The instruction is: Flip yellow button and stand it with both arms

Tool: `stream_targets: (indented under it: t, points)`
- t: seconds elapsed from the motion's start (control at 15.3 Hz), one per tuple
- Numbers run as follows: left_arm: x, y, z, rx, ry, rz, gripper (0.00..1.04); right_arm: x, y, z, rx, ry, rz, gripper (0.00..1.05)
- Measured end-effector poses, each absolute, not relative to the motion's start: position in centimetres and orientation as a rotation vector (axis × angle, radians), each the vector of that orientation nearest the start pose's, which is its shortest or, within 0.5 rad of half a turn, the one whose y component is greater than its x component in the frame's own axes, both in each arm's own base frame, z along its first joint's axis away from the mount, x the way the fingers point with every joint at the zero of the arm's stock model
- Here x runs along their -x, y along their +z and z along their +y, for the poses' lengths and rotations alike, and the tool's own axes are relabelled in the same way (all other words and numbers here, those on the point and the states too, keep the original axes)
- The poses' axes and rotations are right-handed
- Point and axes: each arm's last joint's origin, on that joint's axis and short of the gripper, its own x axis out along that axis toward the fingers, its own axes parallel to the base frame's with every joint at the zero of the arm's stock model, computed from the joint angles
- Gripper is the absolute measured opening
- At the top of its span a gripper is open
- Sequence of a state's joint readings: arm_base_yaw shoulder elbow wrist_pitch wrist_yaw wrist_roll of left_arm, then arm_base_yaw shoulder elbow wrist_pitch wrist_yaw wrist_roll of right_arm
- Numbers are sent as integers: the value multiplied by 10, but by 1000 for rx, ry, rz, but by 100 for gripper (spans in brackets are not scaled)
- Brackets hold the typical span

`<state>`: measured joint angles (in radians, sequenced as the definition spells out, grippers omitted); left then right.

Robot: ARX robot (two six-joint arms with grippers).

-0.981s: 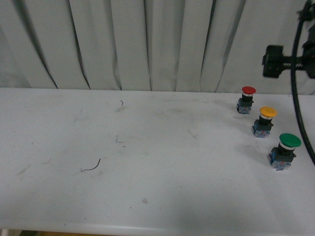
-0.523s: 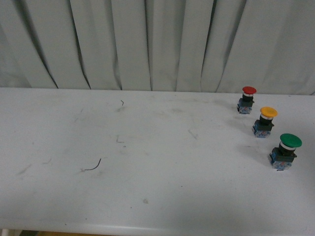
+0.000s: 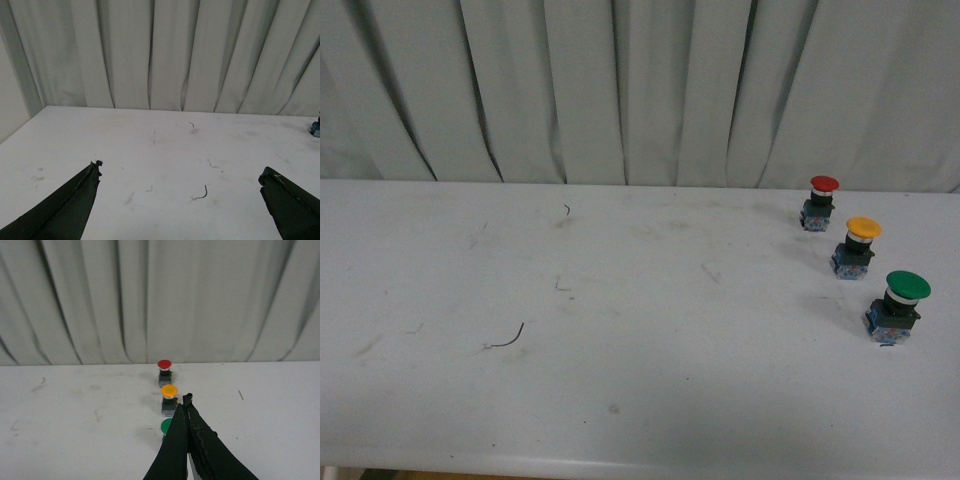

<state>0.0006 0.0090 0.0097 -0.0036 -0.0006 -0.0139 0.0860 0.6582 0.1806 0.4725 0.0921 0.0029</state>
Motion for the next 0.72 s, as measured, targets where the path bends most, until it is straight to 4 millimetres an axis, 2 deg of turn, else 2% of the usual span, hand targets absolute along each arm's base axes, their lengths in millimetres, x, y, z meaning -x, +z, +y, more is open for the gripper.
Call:
stream_targets:
  t: [0.13, 0.72]
  points:
    - [-98, 166, 0, 14, 2, 3, 98, -145, 198, -1, -2, -15, -1, 2]
    - [-98, 166, 0, 14, 1, 3, 98, -120, 176, 0, -2, -2, -1, 2]
